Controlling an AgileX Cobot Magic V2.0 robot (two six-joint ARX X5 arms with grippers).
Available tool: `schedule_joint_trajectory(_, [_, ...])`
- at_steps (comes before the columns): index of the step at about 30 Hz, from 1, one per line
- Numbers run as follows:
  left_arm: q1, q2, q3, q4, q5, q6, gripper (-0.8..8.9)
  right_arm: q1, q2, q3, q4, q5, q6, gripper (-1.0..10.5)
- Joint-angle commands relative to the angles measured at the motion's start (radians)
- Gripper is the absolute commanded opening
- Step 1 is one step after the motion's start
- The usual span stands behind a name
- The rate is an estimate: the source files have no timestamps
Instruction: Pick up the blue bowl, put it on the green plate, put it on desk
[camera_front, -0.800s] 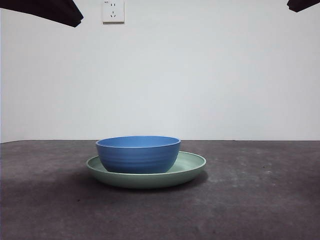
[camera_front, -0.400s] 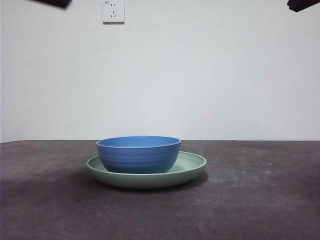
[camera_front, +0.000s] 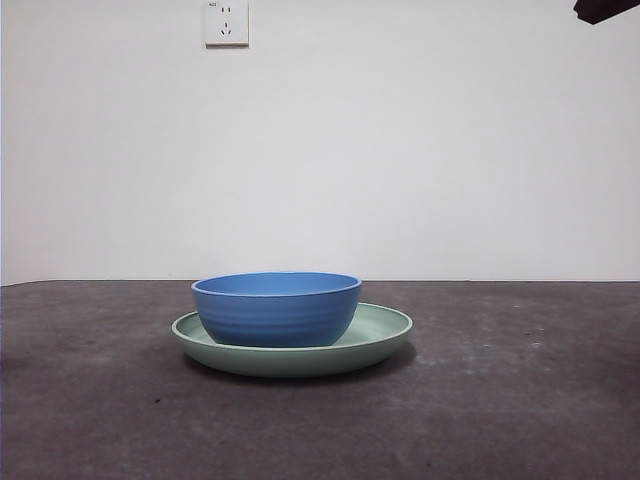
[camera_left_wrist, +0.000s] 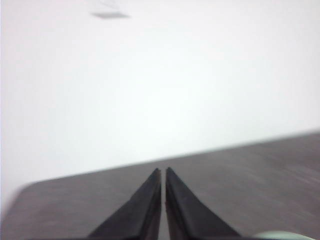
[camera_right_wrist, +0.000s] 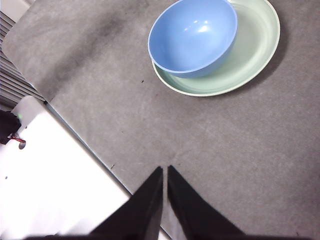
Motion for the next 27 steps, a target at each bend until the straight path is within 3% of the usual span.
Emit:
schedule_joint_trajectory(1, [0.048, -0.066, -0.095, 0.024, -0.044, 0.016, 0.15, 0.007, 0.006, 0.012, 0.011, 0.0, -0.009, 0.1])
schedule_joint_trajectory(11, [0.133, -0.275, -0.392, 0.017, -0.053, 0.014, 0.15, 0.007, 0.006, 0.012, 0.011, 0.0, -0.009, 0.1])
schedule_joint_trajectory(27, [0.143, -0.38, -0.522, -0.081, -0.053, -0.021, 0.15, 0.007, 0.006, 0.012, 0.017, 0.0, -0.009, 0.1])
